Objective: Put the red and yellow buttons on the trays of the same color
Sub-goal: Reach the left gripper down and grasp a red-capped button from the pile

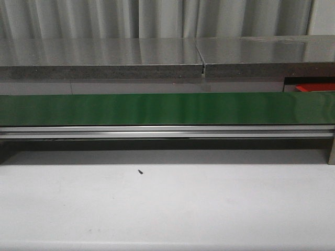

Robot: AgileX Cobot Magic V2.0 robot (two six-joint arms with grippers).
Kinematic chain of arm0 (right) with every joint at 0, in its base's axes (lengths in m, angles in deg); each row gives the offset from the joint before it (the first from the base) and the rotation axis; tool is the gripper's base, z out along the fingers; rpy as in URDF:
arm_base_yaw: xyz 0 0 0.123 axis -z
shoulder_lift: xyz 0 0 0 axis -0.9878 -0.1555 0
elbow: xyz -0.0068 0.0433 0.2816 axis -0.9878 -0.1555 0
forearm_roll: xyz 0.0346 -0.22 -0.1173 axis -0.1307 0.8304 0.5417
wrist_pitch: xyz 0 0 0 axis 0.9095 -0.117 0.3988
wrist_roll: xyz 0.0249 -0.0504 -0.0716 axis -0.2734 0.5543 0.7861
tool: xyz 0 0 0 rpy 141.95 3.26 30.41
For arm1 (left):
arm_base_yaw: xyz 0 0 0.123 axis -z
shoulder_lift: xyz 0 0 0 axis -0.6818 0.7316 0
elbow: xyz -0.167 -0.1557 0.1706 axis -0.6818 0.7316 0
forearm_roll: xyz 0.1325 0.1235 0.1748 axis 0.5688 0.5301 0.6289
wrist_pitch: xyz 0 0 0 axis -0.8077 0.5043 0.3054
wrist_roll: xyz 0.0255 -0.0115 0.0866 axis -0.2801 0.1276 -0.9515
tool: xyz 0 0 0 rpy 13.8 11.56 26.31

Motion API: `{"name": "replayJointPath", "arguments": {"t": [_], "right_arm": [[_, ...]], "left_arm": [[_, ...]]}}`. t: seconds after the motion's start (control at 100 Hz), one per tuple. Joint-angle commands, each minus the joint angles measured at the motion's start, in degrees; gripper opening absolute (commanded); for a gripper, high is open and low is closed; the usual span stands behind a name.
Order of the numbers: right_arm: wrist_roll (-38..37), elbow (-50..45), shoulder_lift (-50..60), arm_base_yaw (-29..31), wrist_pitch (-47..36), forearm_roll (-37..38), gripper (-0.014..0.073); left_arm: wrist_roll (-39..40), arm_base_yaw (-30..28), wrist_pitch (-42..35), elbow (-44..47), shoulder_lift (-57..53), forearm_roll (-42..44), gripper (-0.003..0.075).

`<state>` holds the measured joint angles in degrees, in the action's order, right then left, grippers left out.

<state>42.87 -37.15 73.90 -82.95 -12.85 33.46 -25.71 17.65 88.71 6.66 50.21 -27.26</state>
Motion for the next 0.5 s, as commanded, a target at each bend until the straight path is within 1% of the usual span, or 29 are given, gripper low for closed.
{"name": "replayJointPath", "arguments": {"t": [0.0,0.27,0.49], "right_arm": [[0.2,0.0,0.7,0.2,-4.5,0.3,-0.0066],[0.2,0.0,0.7,0.2,-4.5,0.3,-0.0066],[0.2,0.0,0.7,0.2,-4.4,0.3,-0.0066]], "left_arm": [[-0.2,-0.2,-2.5,-3.8,2.2,-0.5,0.0601],[-0.2,-0.3,-2.4,-7.7,9.2,-1.2,0.0601],[-0.2,-0.3,-2.8,-7.8,12.3,-1.6,0.0601]]}}
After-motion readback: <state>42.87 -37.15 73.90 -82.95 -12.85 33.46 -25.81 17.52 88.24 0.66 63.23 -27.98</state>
